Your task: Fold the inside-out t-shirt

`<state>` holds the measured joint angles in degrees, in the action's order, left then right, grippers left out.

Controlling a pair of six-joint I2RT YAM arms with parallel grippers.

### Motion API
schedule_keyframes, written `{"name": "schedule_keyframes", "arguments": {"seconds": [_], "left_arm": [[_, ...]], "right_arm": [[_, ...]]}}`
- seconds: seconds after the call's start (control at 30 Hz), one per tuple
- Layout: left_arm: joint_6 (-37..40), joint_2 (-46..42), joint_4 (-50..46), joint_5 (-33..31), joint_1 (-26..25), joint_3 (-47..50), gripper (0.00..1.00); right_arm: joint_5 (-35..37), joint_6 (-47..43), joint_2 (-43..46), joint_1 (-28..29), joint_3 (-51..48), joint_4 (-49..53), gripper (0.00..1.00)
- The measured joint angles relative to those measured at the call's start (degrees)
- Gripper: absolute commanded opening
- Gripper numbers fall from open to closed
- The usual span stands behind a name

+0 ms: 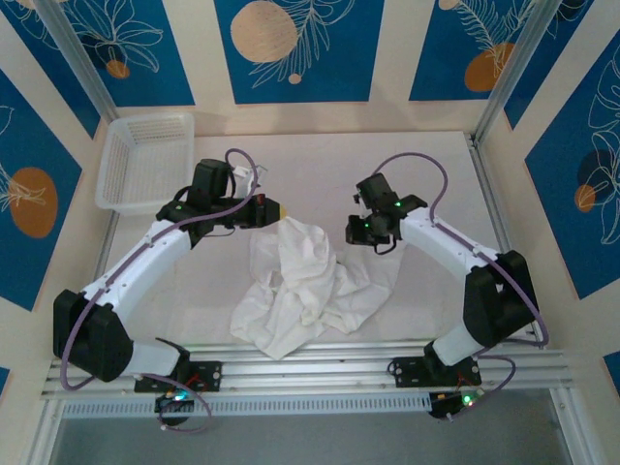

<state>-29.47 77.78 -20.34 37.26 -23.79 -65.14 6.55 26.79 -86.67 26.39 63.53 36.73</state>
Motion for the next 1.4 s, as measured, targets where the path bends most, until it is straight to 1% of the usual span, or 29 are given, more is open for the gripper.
{"name": "schedule_keyframes", "arguments": {"seconds": [0.1, 0.17, 0.23, 0.3, 0.37, 0.43, 0.53, 0.63, 0.73, 0.8, 0.9, 0.97, 1.03, 1.1, 1.23, 1.3, 1.37, 1.4], "left_arm": [[0.0, 0.0, -0.3, 0.0, 0.0, 0.0, 0.00], [0.0, 0.0, -0.2, 0.0, 0.0, 0.0, 0.00], [0.0, 0.0, -0.2, 0.0, 0.0, 0.0, 0.00], [-0.2, 0.0, -0.2, 0.0, 0.0, 0.0, 0.00], [-0.2, 0.0, -0.1, 0.0, 0.0, 0.0, 0.00], [-0.2, 0.0, -0.1, 0.0, 0.0, 0.0, 0.00], [-0.2, 0.0, -0.1, 0.0, 0.0, 0.0, 0.00], [-0.2, 0.0, -0.1, 0.0, 0.0, 0.0, 0.00], [-0.2, 0.0, -0.1, 0.0, 0.0, 0.0, 0.00], [-0.1, 0.0, -0.1, 0.0, 0.0, 0.0, 0.00], [0.0, -0.1, -0.4, -0.8, 0.0, 0.0, 0.00], [0.4, -0.2, -1.7, -2.4, 0.0, -0.3, 0.00], [1.5, -0.2, -4.0, -5.0, 0.2, -1.4, 0.00], [2.7, -0.2, -6.1, -8.0, 0.9, -2.6, 0.00], [5.6, 1.5, -7.8, -13.6, 3.4, -3.9, 0.00], [6.1, 4.5, -6.7, -14.3, 4.3, -4.0, 0.00], [6.0, 7.8, -4.9, -13.7, 4.4, -4.0, 0.00], [5.9, 9.5, -3.9, -13.3, 4.3, -4.0, 0.09]], "right_arm": [[-3.7, -0.4, 3.7, 1.2, -0.7, -0.3, 0.44], [-6.1, 0.3, 6.7, 3.7, -0.5, -2.0, 0.46], [-7.7, 1.4, 8.2, 6.4, 0.8, -2.8, 0.46], [-8.2, 2.9, 7.6, 8.4, 3.4, -2.8, 0.42], [-7.4, 4.4, 5.2, 9.2, 6.1, -2.5, 0.41], [-5.9, 5.4, 1.8, 9.7, 9.0, -1.4, 0.41], [-2.4, 6.5, -3.3, 10.7, 12.0, 0.6, 0.41], [0.3, 7.1, -6.4, 11.6, 12.9, 2.6, 0.35], [2.2, 7.5, -7.8, 12.0, 13.3, 4.3, 0.26], [2.8, 8.0, -7.9, 12.0, 13.3, 5.1, 0.17], [3.4, 8.7, -7.9, 11.5, 13.3, 6.4, 0.06], [3.2, 9.0, -7.7, 10.5, 13.1, 6.7, 0.00], [0.6, 8.6, -6.5, 8.7, 11.4, 5.7, 0.00], [-4.6, 8.5, -3.4, 5.9, 8.5, 4.2, 0.00], [-20.2, 8.6, 5.8, 0.6, 4.0, -2.5, 0.00], [-27.9, 9.3, 9.6, -0.7, 3.5, -6.9, 0.00], [-33.8, 10.4, 11.6, -1.0, 3.5, -11.4, 0.00], [-36.3, 11.1, 11.9, -1.0, 3.5, -13.4, 0.00]]}}
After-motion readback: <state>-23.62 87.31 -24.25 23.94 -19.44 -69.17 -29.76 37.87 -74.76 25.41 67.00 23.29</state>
